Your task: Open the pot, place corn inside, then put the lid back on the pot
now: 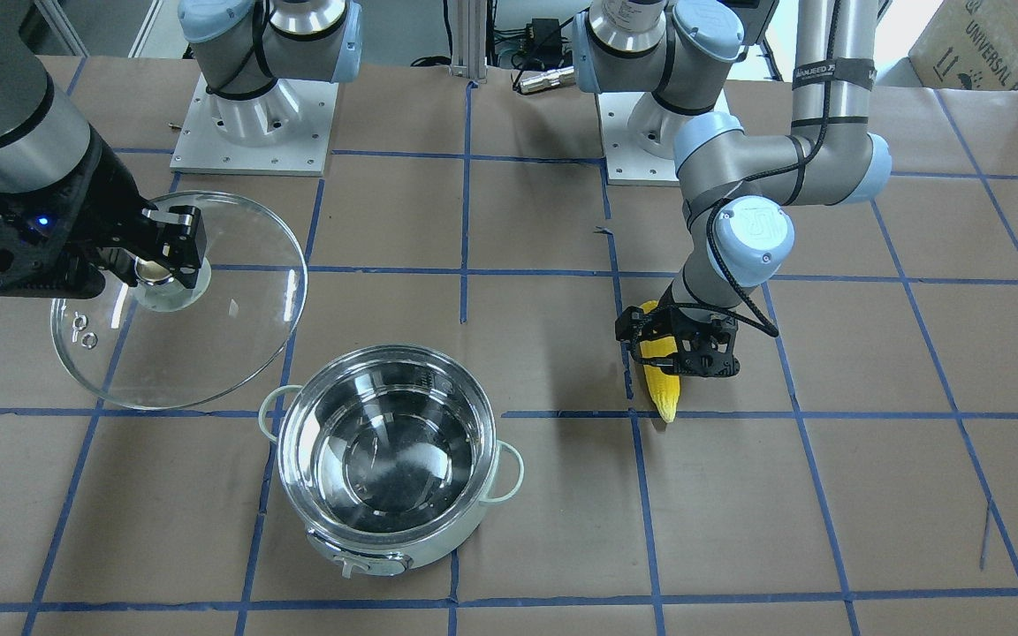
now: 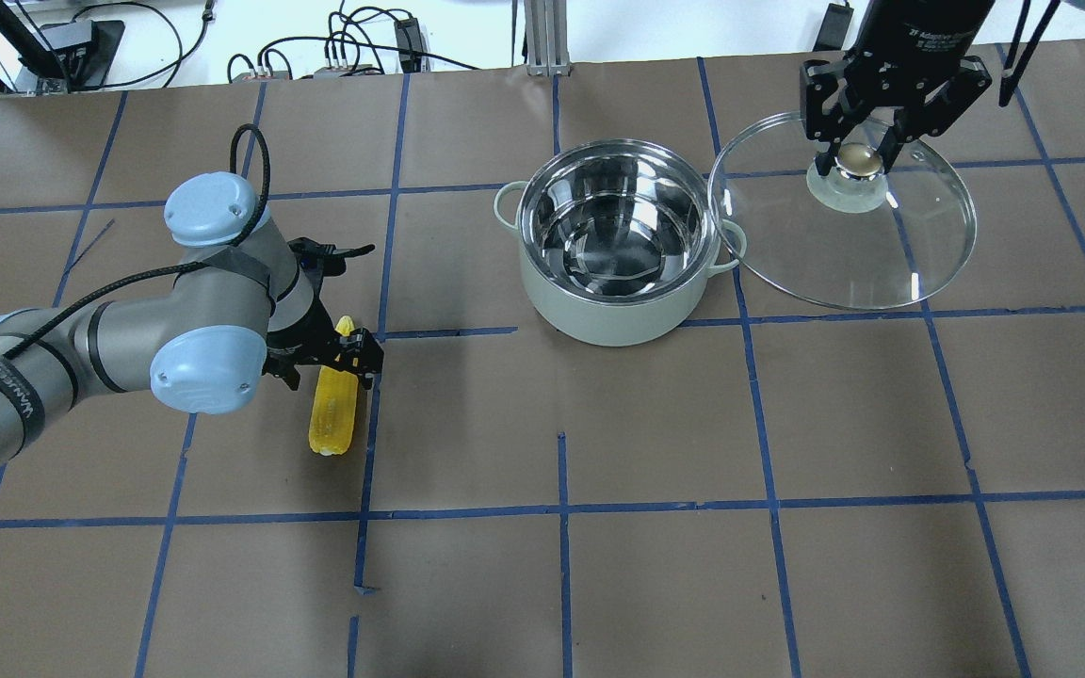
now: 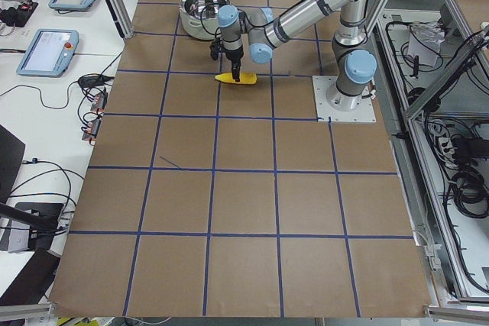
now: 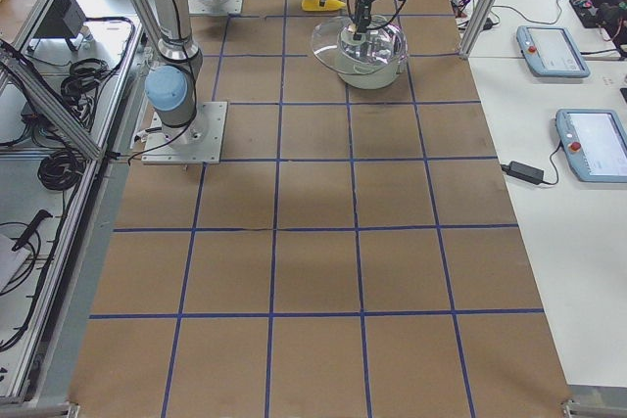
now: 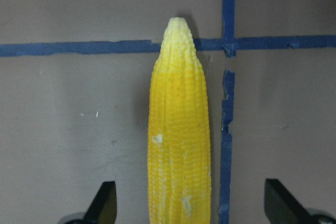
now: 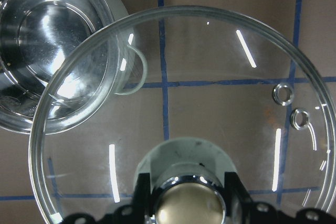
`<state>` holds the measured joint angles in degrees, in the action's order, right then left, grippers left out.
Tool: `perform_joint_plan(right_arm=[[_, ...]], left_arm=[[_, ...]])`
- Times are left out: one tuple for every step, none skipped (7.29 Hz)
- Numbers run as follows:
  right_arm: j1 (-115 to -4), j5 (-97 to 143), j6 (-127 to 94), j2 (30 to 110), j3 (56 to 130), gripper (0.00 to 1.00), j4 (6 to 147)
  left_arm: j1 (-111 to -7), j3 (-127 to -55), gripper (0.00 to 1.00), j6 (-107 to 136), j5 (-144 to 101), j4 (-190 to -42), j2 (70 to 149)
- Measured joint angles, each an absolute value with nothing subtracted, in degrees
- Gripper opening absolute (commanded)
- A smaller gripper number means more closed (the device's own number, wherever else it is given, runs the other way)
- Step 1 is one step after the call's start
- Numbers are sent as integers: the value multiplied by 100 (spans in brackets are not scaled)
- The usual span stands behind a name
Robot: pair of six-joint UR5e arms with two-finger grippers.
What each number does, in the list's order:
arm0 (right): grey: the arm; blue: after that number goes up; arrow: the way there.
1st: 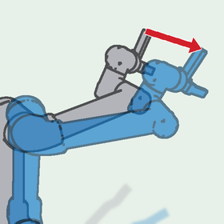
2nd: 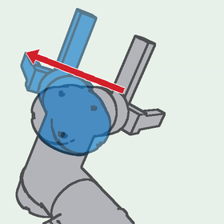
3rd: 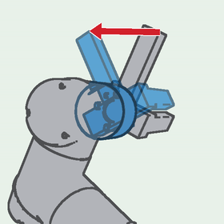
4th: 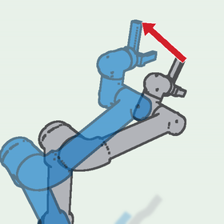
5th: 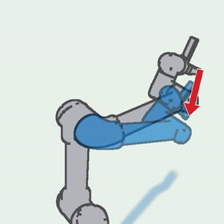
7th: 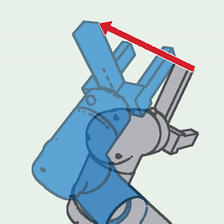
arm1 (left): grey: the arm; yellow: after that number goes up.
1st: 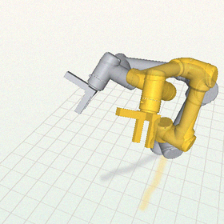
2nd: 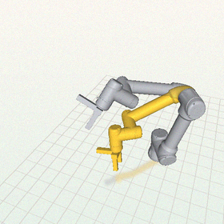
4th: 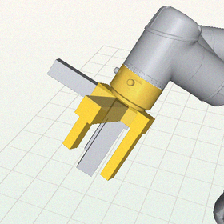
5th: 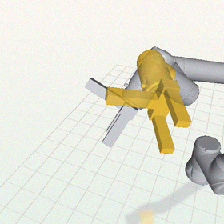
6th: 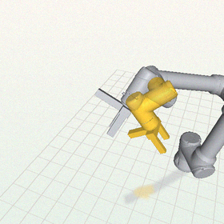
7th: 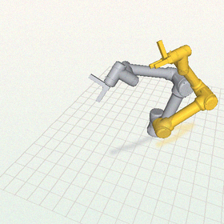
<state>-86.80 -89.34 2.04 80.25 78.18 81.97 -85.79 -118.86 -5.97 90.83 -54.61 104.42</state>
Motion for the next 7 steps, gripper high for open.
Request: perform_joint_plan(right_arm=[[-8695, -8926, 196, 8079, 7912, 22, 8208], [-8710, -8923, 179, 8125, 7954, 22, 8209], [-8733, -8921, 155, 8150, 7966, 22, 8209], [-8761, -8921, 141, 8159, 7972, 22, 8209], [-8785, -8921, 135, 8161, 7983, 22, 8209], [-8798, -8921, 131, 8170, 7998, 22, 8209], [-8803, -8921, 127, 8176, 8011, 23, 8211]], left_arm=[[-8578, -11968, 77, -615, 9089, -5410, 10483], [-8576, -12007, 66, -631, 9160, -5387, 10514], [-8572, -12026, 39, -640, 9287, -5372, 10541], [-8571, -12029, 20, -644, 9359, -5361, 10550], [-8570, -12028, 10, -630, 9375, -5355, 10551], [-8569, -12013, 7, -602, 9363, -5354, 10539], [-8570, -11985, 6, -588, 9340, -5353, 10505]])
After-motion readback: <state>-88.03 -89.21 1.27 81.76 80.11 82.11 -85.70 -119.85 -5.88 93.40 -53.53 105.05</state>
